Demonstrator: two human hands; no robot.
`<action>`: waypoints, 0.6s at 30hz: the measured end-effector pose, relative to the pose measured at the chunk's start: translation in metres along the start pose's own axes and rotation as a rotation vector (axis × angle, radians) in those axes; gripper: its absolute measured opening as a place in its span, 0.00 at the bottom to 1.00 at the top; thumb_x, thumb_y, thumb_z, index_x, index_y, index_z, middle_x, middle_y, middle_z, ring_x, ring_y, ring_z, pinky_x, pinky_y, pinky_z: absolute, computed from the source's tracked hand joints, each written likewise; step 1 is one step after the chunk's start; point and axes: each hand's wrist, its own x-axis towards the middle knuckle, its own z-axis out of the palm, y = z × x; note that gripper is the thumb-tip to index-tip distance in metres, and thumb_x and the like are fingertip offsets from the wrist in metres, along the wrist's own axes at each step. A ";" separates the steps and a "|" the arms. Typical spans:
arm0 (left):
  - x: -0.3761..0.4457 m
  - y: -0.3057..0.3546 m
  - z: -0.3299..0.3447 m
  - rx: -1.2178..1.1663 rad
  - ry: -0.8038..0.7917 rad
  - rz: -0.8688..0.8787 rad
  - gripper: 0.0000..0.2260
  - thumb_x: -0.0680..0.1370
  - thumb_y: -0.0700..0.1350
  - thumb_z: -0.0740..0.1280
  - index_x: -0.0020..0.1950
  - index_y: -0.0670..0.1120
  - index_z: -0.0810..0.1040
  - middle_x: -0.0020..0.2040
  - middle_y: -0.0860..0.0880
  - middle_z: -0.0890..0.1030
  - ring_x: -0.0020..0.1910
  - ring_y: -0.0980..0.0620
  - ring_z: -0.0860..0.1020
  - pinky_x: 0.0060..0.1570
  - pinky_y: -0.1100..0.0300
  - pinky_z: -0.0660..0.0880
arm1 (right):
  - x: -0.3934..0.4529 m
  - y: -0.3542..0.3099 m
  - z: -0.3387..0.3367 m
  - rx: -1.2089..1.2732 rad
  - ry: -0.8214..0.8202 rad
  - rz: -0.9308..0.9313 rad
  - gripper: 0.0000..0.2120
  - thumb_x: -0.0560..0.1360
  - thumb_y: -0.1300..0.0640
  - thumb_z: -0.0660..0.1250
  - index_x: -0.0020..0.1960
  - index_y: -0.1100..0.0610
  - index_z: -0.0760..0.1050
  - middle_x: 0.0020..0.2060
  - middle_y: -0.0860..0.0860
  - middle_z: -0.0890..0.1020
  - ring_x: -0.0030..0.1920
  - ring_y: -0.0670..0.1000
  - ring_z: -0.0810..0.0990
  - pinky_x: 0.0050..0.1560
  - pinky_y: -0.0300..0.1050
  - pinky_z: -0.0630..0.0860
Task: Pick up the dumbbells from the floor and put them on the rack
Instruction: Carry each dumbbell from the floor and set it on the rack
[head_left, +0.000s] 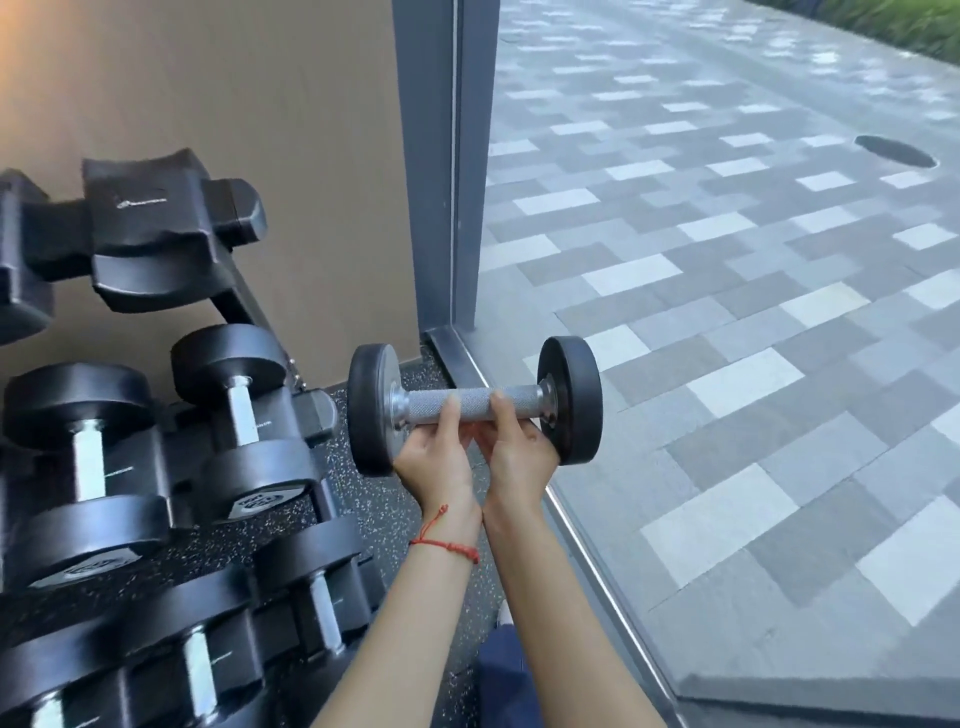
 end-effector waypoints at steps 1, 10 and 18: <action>0.011 0.000 0.009 0.005 0.013 0.011 0.05 0.73 0.42 0.70 0.36 0.47 0.80 0.41 0.41 0.83 0.48 0.40 0.82 0.52 0.50 0.79 | 0.012 -0.003 0.008 -0.012 -0.014 0.001 0.06 0.71 0.58 0.71 0.36 0.59 0.79 0.38 0.56 0.83 0.44 0.55 0.82 0.51 0.50 0.79; 0.101 0.019 0.114 -0.105 0.173 0.130 0.06 0.72 0.43 0.70 0.35 0.47 0.80 0.43 0.42 0.84 0.49 0.42 0.82 0.54 0.48 0.78 | 0.128 -0.046 0.093 -0.090 -0.253 0.063 0.05 0.71 0.59 0.70 0.40 0.61 0.79 0.42 0.59 0.84 0.45 0.56 0.83 0.51 0.50 0.79; 0.168 0.047 0.166 -0.209 0.316 0.206 0.06 0.73 0.43 0.70 0.36 0.44 0.80 0.43 0.40 0.83 0.48 0.41 0.82 0.53 0.49 0.79 | 0.186 -0.061 0.167 -0.181 -0.406 0.069 0.03 0.70 0.60 0.71 0.39 0.59 0.79 0.40 0.56 0.84 0.45 0.55 0.83 0.54 0.54 0.79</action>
